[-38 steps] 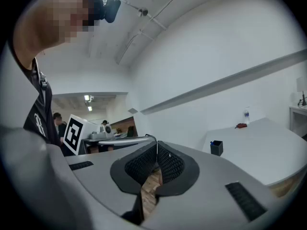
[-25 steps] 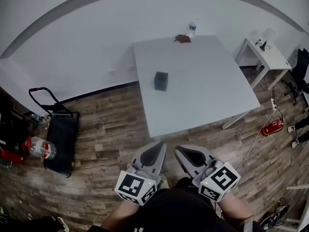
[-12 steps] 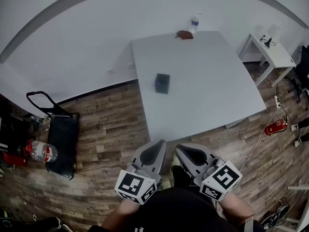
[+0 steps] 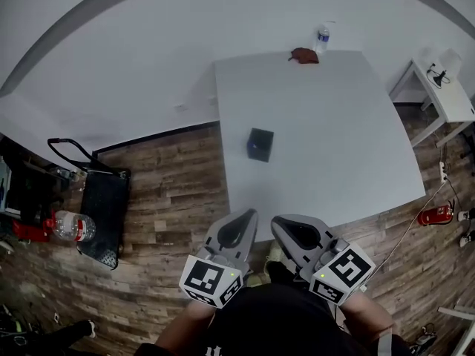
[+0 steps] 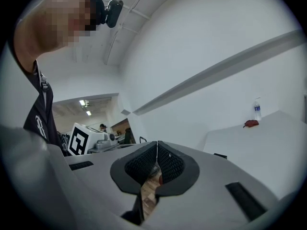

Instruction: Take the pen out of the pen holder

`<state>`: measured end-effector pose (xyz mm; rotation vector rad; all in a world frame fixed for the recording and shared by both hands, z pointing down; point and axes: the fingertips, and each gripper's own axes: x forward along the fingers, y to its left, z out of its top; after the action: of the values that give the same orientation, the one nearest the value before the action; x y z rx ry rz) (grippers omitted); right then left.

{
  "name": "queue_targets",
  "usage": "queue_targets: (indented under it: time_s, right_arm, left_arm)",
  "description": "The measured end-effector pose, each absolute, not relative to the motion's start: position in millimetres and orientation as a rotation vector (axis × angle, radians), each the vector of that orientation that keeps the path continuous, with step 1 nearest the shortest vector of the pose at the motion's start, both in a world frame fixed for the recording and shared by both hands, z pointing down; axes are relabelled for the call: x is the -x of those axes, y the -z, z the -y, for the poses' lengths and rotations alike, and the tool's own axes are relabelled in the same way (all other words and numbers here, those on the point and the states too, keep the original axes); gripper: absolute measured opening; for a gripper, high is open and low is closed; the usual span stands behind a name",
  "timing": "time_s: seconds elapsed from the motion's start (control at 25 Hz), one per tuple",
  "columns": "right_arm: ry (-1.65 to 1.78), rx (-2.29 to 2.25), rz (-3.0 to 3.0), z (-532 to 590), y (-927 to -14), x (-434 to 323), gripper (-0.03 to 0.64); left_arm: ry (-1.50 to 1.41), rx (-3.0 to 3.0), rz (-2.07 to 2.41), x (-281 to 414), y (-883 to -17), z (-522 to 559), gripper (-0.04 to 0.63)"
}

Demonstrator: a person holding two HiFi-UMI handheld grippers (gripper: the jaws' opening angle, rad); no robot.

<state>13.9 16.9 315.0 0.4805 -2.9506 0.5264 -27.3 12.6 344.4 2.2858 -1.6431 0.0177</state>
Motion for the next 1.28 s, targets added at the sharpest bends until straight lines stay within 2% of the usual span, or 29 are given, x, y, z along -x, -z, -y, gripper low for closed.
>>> queue_targets:
  time_s: [0.48,1.28]
  right_arm:
    - [-0.638,-0.423,2.940,53.6,-327.7,-10.5,0.017]
    - [-0.809,-0.633,2.796,112.3,-397.5,29.9,0.017]
  left_arm:
    - [-0.094,-2.244,1.719,51.5,-373.9,67.8,0.008]
    - [-0.352,-2.494,1.564,97.4,-493.5,184.5,0.009]
